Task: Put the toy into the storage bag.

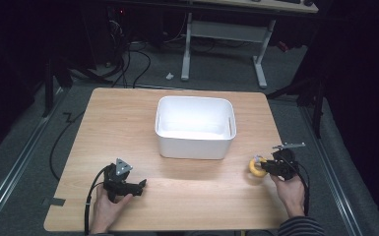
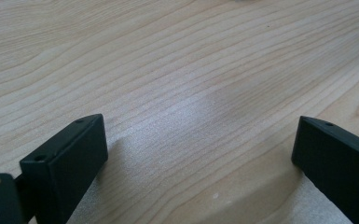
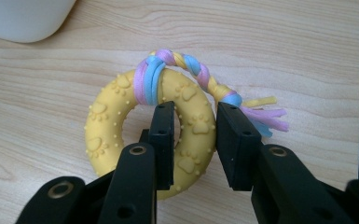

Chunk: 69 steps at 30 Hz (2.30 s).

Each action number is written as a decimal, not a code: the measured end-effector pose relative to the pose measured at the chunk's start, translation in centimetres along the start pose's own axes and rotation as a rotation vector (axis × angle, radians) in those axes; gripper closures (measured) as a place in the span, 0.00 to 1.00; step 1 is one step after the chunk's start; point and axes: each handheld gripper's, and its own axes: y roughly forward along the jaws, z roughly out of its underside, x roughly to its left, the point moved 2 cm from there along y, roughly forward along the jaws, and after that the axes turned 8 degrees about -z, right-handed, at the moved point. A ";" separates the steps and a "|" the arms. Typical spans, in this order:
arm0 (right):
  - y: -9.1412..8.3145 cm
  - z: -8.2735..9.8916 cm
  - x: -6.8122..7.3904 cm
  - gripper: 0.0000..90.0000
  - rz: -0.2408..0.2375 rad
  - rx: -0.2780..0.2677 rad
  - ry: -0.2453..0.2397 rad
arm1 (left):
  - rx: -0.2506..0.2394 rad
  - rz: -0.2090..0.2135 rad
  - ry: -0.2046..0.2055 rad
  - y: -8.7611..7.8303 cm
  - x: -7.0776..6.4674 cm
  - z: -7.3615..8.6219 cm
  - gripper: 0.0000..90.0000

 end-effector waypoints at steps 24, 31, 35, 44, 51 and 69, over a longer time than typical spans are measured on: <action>-2.3 -2.7 1.1 0.77 0.007 -0.031 -0.050 | -0.021 -0.015 -0.016 -0.2 0.2 0.1 0.16; -3.4 -4.1 1.6 0.77 -0.001 -0.054 -0.072 | -0.020 -0.018 -0.019 -0.2 0.2 0.1 0.16; -4.0 -4.7 1.8 0.77 -0.011 -0.058 -0.079 | -0.020 -0.018 -0.019 -0.2 0.2 0.1 0.16; -4.9 -5.7 2.2 0.77 -0.015 -0.056 -0.104 | -0.022 -0.021 -0.021 -0.1 0.1 0.0 0.16; -6.0 -7.1 2.7 0.77 -0.017 -0.078 -0.119 | -0.022 -0.024 -0.024 -0.2 0.1 0.0 0.16; -7.8 -10.0 4.6 0.77 -0.062 -0.127 -0.161 | -0.022 -0.025 -0.026 -0.2 0.0 0.0 0.16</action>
